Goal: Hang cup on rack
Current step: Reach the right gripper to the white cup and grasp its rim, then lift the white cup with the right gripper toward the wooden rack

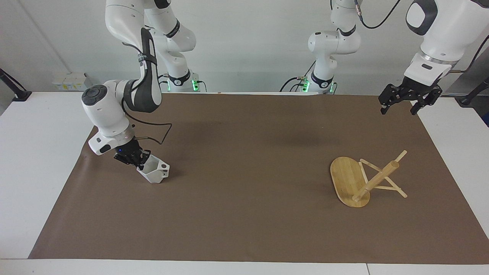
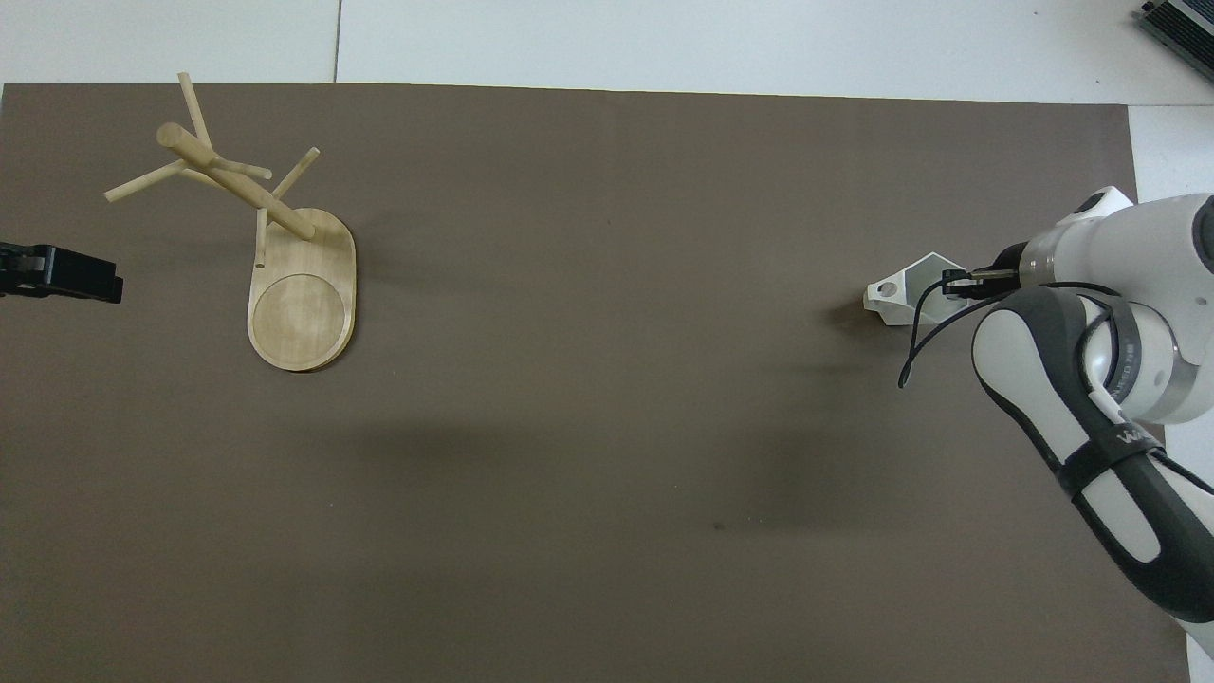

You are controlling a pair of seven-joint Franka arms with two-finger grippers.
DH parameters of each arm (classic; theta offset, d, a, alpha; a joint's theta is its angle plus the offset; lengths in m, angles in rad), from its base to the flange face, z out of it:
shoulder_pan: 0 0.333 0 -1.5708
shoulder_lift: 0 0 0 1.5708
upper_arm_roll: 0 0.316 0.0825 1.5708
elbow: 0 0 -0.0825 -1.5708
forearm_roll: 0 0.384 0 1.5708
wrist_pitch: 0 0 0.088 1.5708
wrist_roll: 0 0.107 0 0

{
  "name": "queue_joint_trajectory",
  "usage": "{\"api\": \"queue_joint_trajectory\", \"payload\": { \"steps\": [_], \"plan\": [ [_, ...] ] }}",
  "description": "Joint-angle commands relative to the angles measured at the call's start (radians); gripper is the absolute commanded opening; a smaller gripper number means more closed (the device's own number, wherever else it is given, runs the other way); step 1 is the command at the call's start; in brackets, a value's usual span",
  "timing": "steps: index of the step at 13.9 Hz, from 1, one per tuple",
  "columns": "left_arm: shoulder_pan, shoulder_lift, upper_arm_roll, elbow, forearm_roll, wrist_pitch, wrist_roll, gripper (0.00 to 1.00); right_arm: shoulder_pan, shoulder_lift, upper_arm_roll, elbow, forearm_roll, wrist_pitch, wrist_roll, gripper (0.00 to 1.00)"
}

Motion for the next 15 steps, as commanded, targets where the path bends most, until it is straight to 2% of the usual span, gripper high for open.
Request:
{"api": "queue_joint_trajectory", "payload": {
  "steps": [1, 3, 5, 8, 13, 15],
  "plan": [
    [0.004, -0.022, 0.002, -0.025, -0.004, 0.003, 0.008, 1.0, -0.003, -0.051, 0.049, 0.083, 0.116, -0.152, 0.01, 0.0],
    [0.004, -0.022, 0.002, -0.025, -0.004, 0.003, 0.009, 1.0, -0.001, -0.088, 0.071, 0.129, 0.24, -0.226, 0.014, 0.0],
    [0.004, -0.02, 0.002, -0.025, -0.004, 0.003, 0.008, 1.0, -0.001, -0.126, 0.141, 0.132, 0.259, -0.251, 0.014, 0.0],
    [0.004, -0.02, 0.0, -0.025, -0.004, 0.003, 0.008, 1.0, 0.003, -0.148, 0.22, 0.134, 0.541, -0.234, 0.053, 0.0],
    [0.004, -0.02, 0.002, -0.025, -0.004, 0.003, 0.008, 1.0, 0.011, -0.16, 0.368, 0.158, 0.618, -0.225, 0.062, 0.0],
    [0.004, -0.022, 0.002, -0.025, -0.004, 0.002, 0.008, 1.0, 0.012, -0.16, 0.416, 0.163, 0.716, -0.161, 0.063, 0.0]
  ]
}}
